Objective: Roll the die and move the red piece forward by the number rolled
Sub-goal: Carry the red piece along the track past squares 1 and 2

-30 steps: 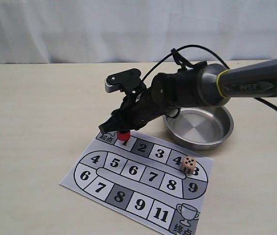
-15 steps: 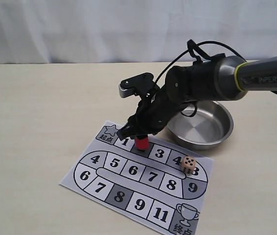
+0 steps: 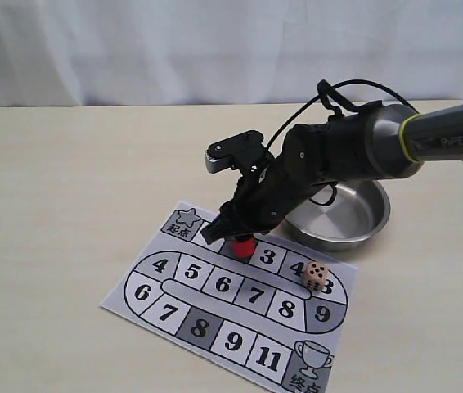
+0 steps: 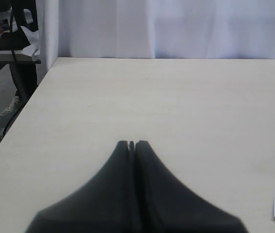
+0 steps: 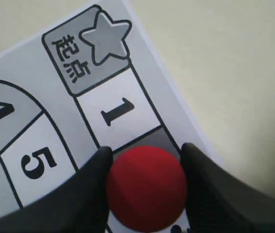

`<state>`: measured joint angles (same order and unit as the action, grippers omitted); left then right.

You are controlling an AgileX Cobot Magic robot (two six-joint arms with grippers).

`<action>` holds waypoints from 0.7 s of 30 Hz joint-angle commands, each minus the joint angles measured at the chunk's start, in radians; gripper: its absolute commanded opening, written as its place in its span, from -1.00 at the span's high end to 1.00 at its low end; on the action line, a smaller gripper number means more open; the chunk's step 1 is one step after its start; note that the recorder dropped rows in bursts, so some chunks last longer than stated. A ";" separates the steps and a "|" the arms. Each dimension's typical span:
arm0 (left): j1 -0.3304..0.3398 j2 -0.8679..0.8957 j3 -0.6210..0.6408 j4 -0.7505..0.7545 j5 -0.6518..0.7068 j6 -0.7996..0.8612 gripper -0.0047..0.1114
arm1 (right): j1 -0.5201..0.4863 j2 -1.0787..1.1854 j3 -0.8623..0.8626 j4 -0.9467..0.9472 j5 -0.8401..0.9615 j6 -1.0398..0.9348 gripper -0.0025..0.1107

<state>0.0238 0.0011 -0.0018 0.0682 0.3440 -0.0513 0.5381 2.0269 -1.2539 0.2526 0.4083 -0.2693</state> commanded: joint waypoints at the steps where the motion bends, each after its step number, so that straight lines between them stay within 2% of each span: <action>1: 0.000 -0.001 0.002 0.000 -0.012 -0.006 0.92 | -0.006 -0.068 0.004 -0.057 0.064 0.008 0.88; 4: 0.000 -0.001 0.002 0.000 -0.012 -0.006 0.92 | -0.006 -0.081 0.004 -0.127 0.144 0.046 0.88; 13: 0.000 -0.001 0.002 0.000 -0.012 -0.006 0.92 | -0.006 -0.081 0.019 -0.193 0.138 0.103 0.88; 21: 0.000 -0.001 0.002 0.000 -0.012 -0.006 0.92 | -0.006 -0.053 0.117 -0.213 -0.045 0.109 0.88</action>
<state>0.0238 0.0011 -0.0018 0.0682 0.3440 -0.0513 0.5381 1.9665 -1.1694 0.0470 0.4408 -0.1674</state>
